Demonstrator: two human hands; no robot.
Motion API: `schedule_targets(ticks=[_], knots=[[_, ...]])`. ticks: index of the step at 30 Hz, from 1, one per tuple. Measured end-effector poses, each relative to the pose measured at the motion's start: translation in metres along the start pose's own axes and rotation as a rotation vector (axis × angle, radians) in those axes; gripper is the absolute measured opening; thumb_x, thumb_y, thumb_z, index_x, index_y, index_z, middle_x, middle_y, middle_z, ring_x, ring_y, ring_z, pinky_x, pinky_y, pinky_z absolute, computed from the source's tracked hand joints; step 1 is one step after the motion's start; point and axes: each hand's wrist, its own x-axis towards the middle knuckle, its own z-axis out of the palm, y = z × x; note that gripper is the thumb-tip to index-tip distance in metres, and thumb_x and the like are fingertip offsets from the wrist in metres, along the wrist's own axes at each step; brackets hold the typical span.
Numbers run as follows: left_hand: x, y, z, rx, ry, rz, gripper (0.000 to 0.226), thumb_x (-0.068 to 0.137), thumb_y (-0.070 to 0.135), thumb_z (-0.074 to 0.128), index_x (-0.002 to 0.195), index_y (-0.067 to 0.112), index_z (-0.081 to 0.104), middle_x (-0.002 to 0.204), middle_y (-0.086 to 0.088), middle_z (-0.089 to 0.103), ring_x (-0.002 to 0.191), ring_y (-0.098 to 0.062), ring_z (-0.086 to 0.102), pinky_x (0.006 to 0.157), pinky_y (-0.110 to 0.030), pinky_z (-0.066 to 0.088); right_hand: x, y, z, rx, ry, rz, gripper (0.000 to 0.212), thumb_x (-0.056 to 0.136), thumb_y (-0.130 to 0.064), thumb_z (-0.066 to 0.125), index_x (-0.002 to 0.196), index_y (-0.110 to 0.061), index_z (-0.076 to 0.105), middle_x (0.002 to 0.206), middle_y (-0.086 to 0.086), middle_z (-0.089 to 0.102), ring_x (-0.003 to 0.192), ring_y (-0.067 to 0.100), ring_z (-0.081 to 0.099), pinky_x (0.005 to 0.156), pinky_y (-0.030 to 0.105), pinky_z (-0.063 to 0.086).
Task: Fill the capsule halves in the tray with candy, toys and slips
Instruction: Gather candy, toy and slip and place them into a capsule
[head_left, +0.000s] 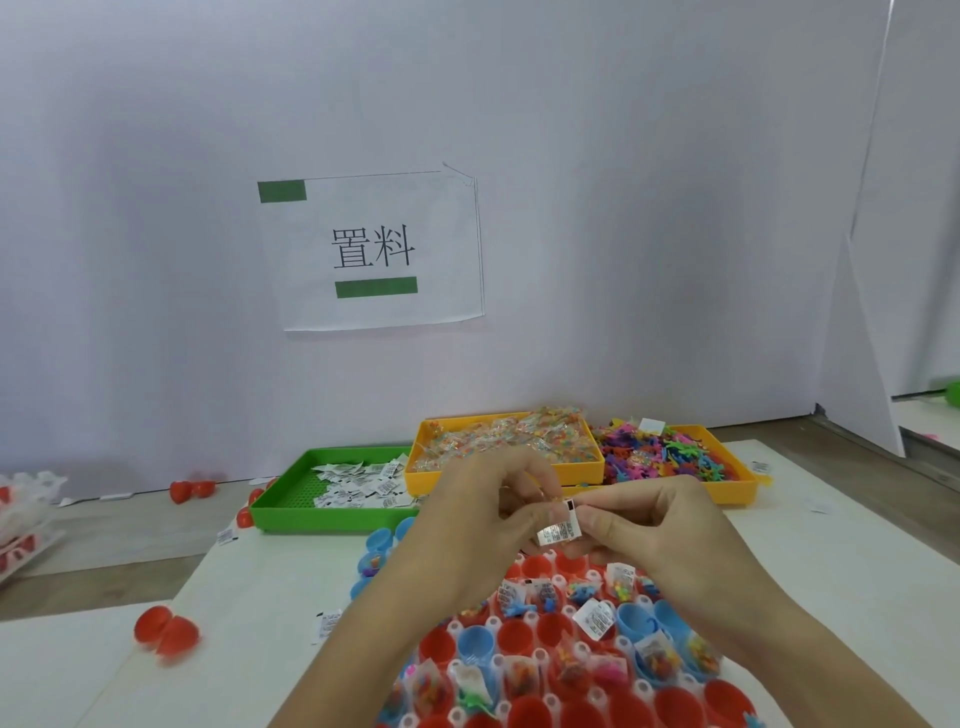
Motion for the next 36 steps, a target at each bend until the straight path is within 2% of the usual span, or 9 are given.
schedule_targets(ticks=[3,7,11,15,18,23,26,30,36], knots=[[0.001,-0.003,0.0,-0.01,0.014,0.005,0.018,0.086,0.012,0.072,0.08,0.027,0.064,0.07,0.006,0.06,0.062,-0.019,0.068,0.065,-0.043,0.059,0.0,-0.001,0.0,0.019,-0.041,-0.005,0.015,0.09,-0.018,0.067,0.094,-0.02,0.081,0.084,0.003,0.079,0.081,0.017,0.077,0.07,0.021,0.06],[0.001,-0.003,-0.001,-0.024,0.02,0.023,0.016,0.085,0.012,0.073,0.081,0.026,0.065,0.068,0.007,0.059,0.06,-0.015,0.065,0.064,-0.043,0.058,-0.002,-0.004,0.001,0.029,-0.049,-0.035,0.027,0.073,-0.033,0.074,0.094,-0.019,0.081,0.085,0.001,0.079,0.081,0.015,0.077,0.069,0.016,0.058],[0.001,0.0,0.001,-0.056,0.022,0.027,0.011,0.086,0.014,0.073,0.084,0.023,0.066,0.072,0.0,0.063,0.063,-0.021,0.067,0.065,-0.041,0.059,-0.001,-0.002,0.002,0.028,0.037,-0.037,0.018,0.076,-0.02,0.076,0.092,-0.013,0.079,0.078,0.002,0.079,0.073,0.016,0.077,0.063,0.016,0.057],[0.0,0.001,0.001,-0.236,-0.001,-0.024,0.013,0.084,0.012,0.074,0.091,0.022,0.069,0.077,0.001,0.066,0.068,-0.021,0.071,0.064,-0.027,0.056,-0.001,-0.001,0.0,0.081,0.088,-0.02,0.011,0.082,-0.008,0.074,0.091,-0.013,0.079,0.079,0.005,0.078,0.073,0.02,0.077,0.061,0.017,0.057],[-0.001,-0.001,0.001,-0.288,-0.022,-0.06,0.022,0.08,0.005,0.077,0.094,0.021,0.069,0.076,0.005,0.068,0.072,-0.022,0.073,0.066,-0.024,0.057,-0.001,-0.001,0.001,0.127,0.105,-0.015,0.012,0.076,-0.014,0.076,0.089,-0.015,0.078,0.079,0.005,0.079,0.073,0.021,0.077,0.06,0.018,0.057],[0.002,-0.004,0.005,-0.341,0.003,-0.087,0.017,0.084,0.005,0.073,0.096,0.015,0.067,0.073,0.001,0.072,0.07,-0.024,0.073,0.068,-0.029,0.058,0.0,-0.001,0.004,0.159,0.11,-0.052,0.025,0.069,-0.028,0.074,0.092,-0.021,0.079,0.082,0.004,0.079,0.076,0.02,0.077,0.063,0.02,0.059],[0.002,-0.004,0.007,-0.349,0.01,-0.083,0.015,0.086,0.006,0.071,0.094,0.017,0.068,0.072,0.004,0.072,0.069,-0.021,0.073,0.067,-0.027,0.057,-0.001,-0.001,0.005,0.147,0.099,-0.081,0.03,0.071,-0.029,0.073,0.101,-0.024,0.076,0.083,0.004,0.079,0.078,0.019,0.077,0.064,0.018,0.058],[0.002,-0.004,0.009,-0.325,0.03,-0.064,0.014,0.085,0.009,0.072,0.087,0.023,0.072,0.075,0.001,0.073,0.069,-0.015,0.069,0.067,-0.024,0.055,-0.001,-0.001,0.004,0.14,0.107,-0.077,0.028,0.07,-0.03,0.073,0.097,-0.022,0.075,0.082,0.003,0.079,0.075,0.02,0.077,0.063,0.018,0.057],[0.002,-0.005,0.01,-0.348,0.059,-0.082,0.013,0.085,0.011,0.073,0.097,0.015,0.073,0.081,-0.003,0.074,0.071,-0.015,0.069,0.068,-0.023,0.054,0.002,0.0,0.003,0.192,0.062,0.014,0.029,0.076,-0.027,0.073,0.103,-0.015,0.071,0.088,0.006,0.079,0.083,0.022,0.077,0.065,0.022,0.06]])
